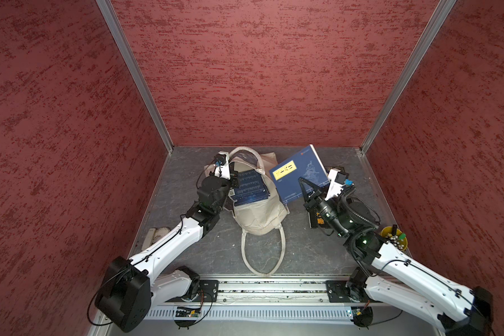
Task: Take out the books from the canvas bag
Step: Pick up the book from the canvas bag, then place the book on the book.
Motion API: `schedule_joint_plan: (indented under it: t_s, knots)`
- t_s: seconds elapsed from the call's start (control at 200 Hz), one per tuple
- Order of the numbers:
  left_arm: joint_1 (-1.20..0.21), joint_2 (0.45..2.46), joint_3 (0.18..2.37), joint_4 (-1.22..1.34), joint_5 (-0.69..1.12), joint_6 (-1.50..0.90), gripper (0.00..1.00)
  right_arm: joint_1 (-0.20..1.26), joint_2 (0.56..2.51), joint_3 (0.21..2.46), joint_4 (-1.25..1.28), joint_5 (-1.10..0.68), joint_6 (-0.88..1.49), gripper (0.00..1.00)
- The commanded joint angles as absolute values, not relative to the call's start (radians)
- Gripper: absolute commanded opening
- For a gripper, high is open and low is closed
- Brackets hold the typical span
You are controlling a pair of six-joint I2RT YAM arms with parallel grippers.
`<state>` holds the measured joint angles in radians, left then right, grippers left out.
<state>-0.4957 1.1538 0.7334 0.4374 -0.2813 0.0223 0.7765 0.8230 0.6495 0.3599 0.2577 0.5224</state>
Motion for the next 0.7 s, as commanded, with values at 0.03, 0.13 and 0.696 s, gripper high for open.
schedule_joint_plan:
  t_s: [0.03,0.13,0.696]
  knots:
    - [-0.489,1.149,0.758,0.466,-0.236,0.015,0.00,0.702,0.828,0.673,0.326,0.473,0.611,0.00]
    - [-0.488,1.147,0.756,0.469,-0.229,0.014,0.00,0.606,0.856,0.660,0.319,0.452,0.655,0.00]
    - [-0.476,1.140,0.751,0.468,-0.189,0.003,0.00,0.199,1.007,0.319,0.626,0.145,1.061,0.00]
